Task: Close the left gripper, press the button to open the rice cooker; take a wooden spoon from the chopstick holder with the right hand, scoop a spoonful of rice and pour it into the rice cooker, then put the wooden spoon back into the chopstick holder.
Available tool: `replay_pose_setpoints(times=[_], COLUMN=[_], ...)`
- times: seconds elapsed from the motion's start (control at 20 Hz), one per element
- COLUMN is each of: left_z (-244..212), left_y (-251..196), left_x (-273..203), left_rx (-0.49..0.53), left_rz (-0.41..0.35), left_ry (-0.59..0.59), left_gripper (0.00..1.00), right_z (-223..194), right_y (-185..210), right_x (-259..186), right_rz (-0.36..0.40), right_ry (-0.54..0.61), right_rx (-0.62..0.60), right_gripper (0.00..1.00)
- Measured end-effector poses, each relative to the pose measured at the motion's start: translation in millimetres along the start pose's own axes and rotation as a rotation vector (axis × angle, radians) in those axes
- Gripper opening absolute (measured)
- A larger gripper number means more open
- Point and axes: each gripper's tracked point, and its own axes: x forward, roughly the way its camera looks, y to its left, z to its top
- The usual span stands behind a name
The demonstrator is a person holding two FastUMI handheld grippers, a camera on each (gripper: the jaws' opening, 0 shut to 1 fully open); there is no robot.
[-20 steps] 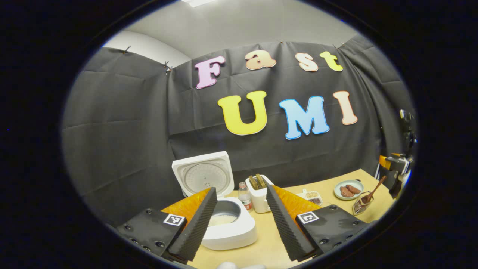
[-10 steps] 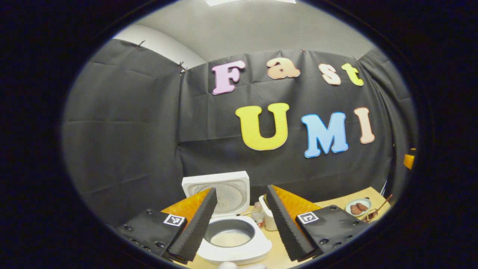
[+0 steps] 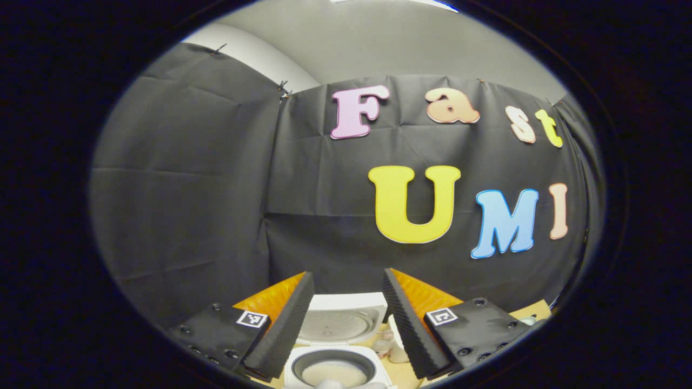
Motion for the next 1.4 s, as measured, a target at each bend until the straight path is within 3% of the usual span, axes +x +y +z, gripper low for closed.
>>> replay_pose_setpoints(times=[0.55,0.85,0.95,1.0,1.4], left_z=[-69,-106,-118,-120,-125], left_y=[34,36,34,37,33], left_x=[130,157,160,161,153], left_rx=[0.027,0.092,0.05,0.03,0.029], left_rz=[0.102,0.107,0.104,0.101,0.084], left_ry=[0.202,0.3,0.337,0.337,0.414], left_gripper=[0.9,0.92,0.95,0.9,0.93], right_z=[-32,-40,-43,-44,-45], right_y=[-2,2,1,1,-8], right_x=[11,9,9,8,1], right_rz=[0.015,0.034,0.042,0.043,0.067], right_ry=[0.099,0.12,0.123,0.126,0.12], right_rx=[0.042,0.06,0.074,0.081,0.111], right_gripper=[0.98,0.98,0.98,0.98,0.98])
